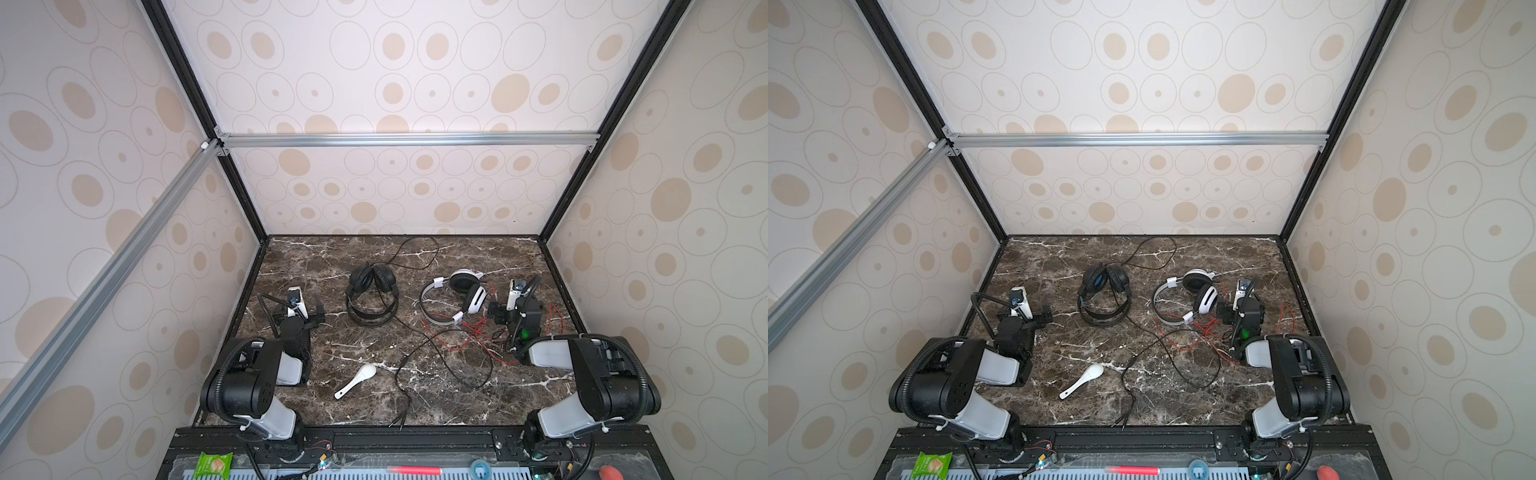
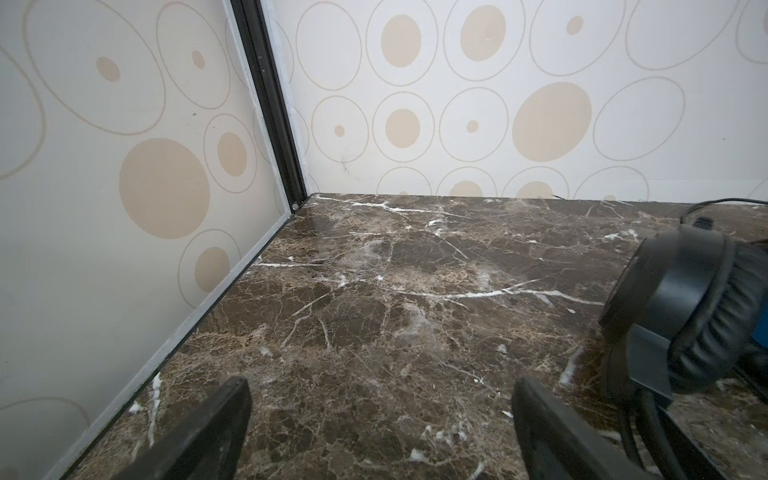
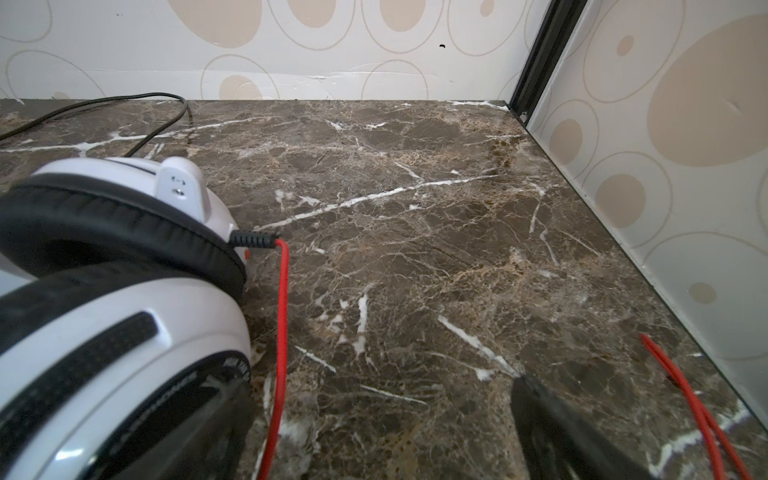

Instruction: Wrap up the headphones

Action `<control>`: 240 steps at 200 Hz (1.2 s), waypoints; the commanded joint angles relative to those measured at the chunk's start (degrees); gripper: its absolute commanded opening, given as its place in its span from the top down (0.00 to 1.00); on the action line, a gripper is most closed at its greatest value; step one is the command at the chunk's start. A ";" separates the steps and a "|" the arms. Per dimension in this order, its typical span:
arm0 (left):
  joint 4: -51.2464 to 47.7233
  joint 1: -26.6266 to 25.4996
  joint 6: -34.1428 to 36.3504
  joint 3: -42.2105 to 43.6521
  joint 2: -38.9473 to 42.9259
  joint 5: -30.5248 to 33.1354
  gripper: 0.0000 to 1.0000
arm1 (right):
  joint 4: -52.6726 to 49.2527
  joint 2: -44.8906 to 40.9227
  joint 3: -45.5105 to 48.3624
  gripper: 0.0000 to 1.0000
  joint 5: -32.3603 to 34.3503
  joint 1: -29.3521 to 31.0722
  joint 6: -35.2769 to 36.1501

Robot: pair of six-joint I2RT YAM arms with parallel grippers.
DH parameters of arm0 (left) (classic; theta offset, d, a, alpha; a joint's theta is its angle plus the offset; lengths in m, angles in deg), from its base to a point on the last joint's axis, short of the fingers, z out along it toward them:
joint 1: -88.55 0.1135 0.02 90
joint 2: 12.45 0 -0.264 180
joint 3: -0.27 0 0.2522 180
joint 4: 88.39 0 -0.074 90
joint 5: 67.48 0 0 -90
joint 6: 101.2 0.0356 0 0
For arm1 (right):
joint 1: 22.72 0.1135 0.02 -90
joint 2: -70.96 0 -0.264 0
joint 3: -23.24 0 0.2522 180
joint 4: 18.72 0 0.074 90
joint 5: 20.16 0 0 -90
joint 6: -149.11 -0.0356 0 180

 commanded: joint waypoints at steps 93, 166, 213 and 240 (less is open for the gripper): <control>-44.55 -1.45 -15.37 -14.83 22.12 -3.09 0.02 | -69.81 -11.66 -30.89 0.00 5.11 3.59 -17.14; -84.44 -24.63 -32.85 -43.00 9.70 -6.37 0.02 | -84.04 -8.71 -40.91 0.00 1.43 10.68 -22.97; -89.08 -36.97 -41.34 -61.35 -8.11 -9.41 0.04 | -87.16 -5.41 -44.61 0.00 0.39 10.68 -20.95; -92.42 -40.02 -44.87 -71.53 -19.01 -9.53 0.12 | -89.62 -4.55 -46.10 0.00 0.24 10.68 -19.17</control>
